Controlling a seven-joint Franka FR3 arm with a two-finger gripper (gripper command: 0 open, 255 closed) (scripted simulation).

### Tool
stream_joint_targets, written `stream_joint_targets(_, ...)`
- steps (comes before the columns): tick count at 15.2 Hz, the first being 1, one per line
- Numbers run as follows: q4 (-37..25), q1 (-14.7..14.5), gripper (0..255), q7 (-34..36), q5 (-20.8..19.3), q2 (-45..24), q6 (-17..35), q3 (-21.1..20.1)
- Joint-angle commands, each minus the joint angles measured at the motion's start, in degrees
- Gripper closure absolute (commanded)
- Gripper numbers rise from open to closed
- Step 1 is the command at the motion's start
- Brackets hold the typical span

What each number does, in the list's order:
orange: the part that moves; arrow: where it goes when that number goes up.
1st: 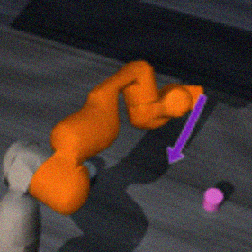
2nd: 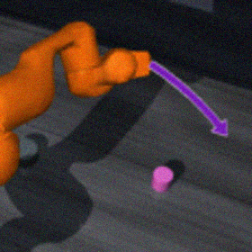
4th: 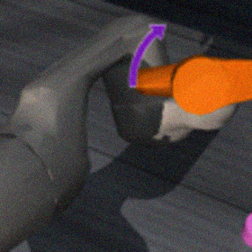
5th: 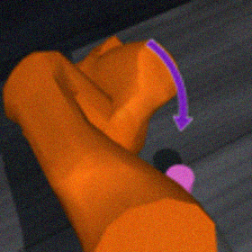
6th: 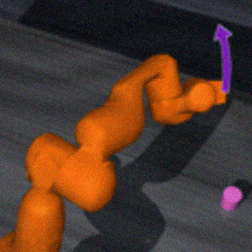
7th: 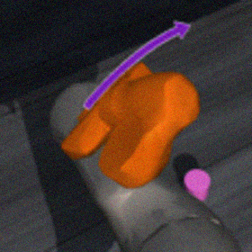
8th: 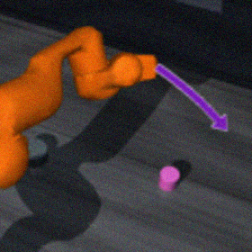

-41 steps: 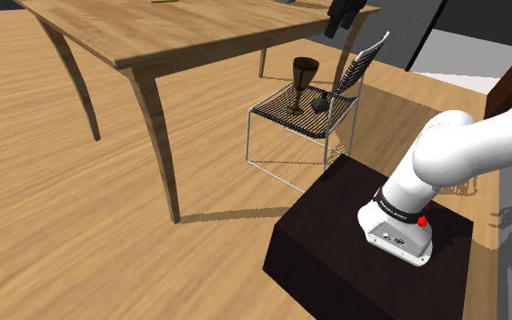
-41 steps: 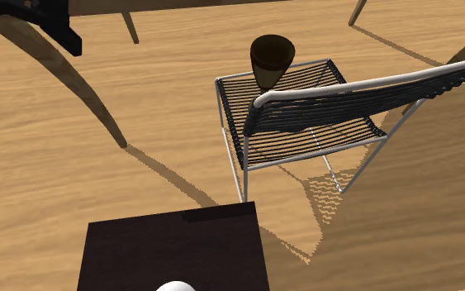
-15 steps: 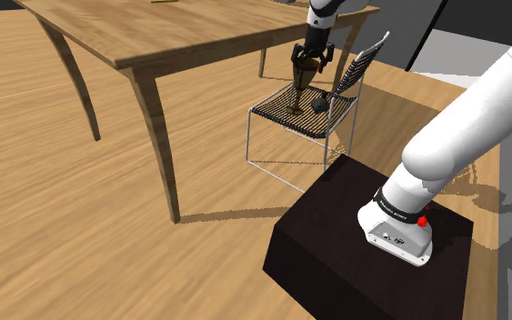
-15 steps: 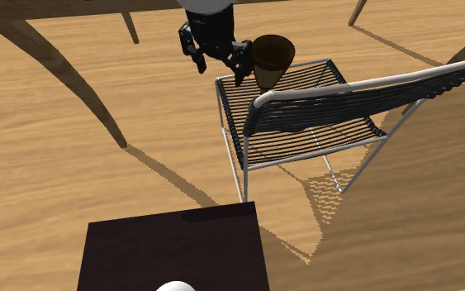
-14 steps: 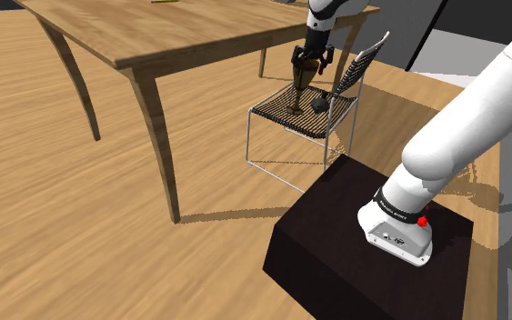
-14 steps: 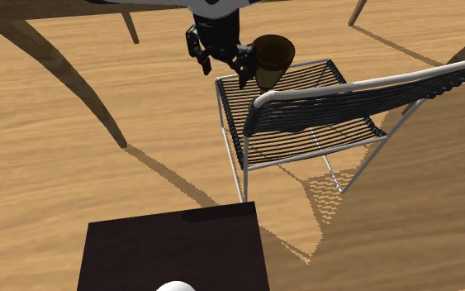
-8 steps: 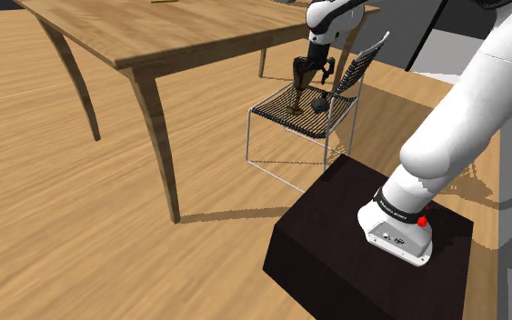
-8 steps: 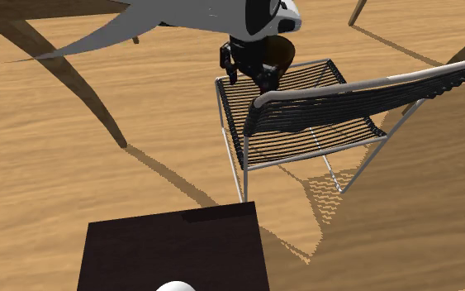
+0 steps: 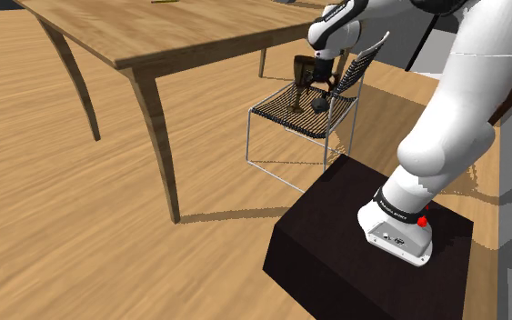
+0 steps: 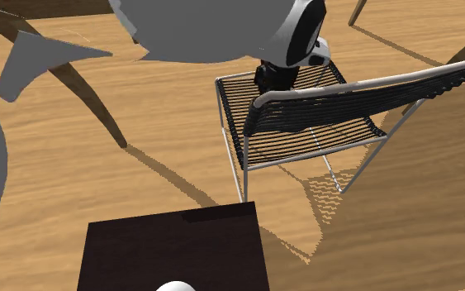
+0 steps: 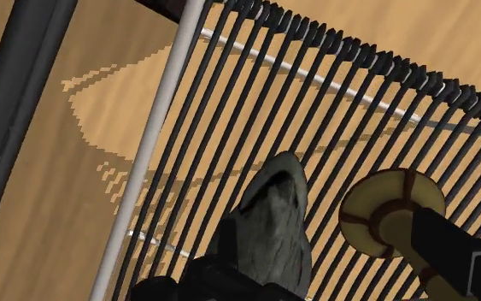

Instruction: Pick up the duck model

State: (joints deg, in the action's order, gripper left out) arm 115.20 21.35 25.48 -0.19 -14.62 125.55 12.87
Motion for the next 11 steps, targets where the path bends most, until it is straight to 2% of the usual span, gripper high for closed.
stream_joint_targets(1, -1.5, 1.1, 0, 0.9, 1.1, -3.1, 0.6, 0.8)
stream_joint_targets(3, -3.1, 2.4, 0, 1.6, 2.3, -6.2, 1.2, 1.4)
stream_joint_targets(11, -2.4, 3.0, 0, 1.2, 3.4, -10.4, 5.9, 0.9)
